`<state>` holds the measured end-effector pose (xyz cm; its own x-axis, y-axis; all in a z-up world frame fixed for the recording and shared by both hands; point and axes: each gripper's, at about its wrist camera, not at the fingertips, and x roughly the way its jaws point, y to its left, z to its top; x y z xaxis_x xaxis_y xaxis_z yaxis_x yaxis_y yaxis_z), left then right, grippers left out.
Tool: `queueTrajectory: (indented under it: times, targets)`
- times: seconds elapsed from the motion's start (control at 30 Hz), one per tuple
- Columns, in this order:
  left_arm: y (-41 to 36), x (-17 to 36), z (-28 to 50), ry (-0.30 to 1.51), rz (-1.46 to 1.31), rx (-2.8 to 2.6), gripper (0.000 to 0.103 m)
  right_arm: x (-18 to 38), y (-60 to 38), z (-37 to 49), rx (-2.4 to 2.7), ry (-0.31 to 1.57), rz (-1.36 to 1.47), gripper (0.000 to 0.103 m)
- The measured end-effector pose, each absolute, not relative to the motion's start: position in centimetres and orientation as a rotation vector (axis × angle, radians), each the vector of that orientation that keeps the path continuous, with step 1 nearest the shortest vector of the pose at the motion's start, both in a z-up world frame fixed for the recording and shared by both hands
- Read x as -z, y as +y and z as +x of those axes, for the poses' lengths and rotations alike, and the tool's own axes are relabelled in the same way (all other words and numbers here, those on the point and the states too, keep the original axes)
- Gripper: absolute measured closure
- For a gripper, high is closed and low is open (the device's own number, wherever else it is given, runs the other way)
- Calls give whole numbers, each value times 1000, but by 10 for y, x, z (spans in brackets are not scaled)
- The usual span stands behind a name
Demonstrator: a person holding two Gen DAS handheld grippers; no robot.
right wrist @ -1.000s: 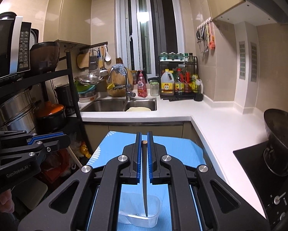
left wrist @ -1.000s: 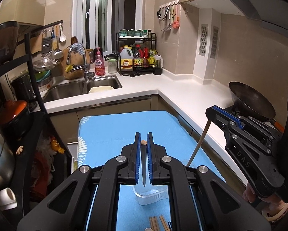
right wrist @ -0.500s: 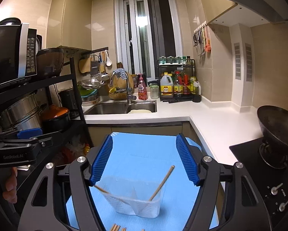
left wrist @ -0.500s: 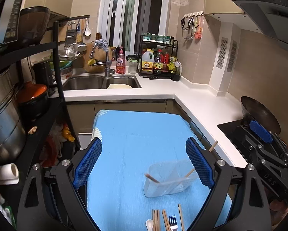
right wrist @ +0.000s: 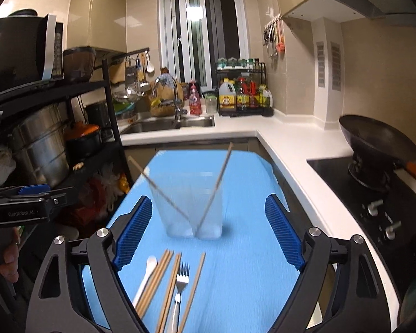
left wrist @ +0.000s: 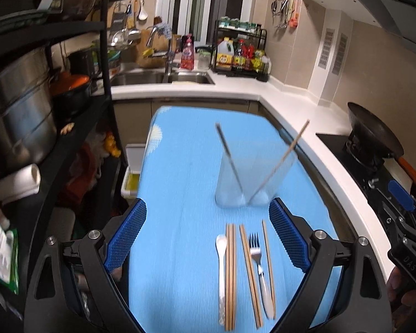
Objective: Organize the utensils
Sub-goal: 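Withdraw both tools back toward the remaining utensils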
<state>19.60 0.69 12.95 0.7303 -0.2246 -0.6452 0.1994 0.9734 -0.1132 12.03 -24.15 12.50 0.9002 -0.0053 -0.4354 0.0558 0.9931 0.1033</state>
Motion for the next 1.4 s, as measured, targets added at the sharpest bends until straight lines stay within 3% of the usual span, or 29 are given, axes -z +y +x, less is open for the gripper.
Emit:
queueTrajectory:
  times: [0.4, 0.67, 1.4]
  targets:
    - [9, -56, 111, 887, -8, 178, 16, -69, -229, 37, 54, 601, 110, 20]
    - [13, -35, 80, 991, 9, 191, 16, -54, -228, 2, 41, 667, 104, 19]
    - [20, -68, 62, 1082, 75, 249, 13, -43, -232, 12, 65, 751, 93, 19]
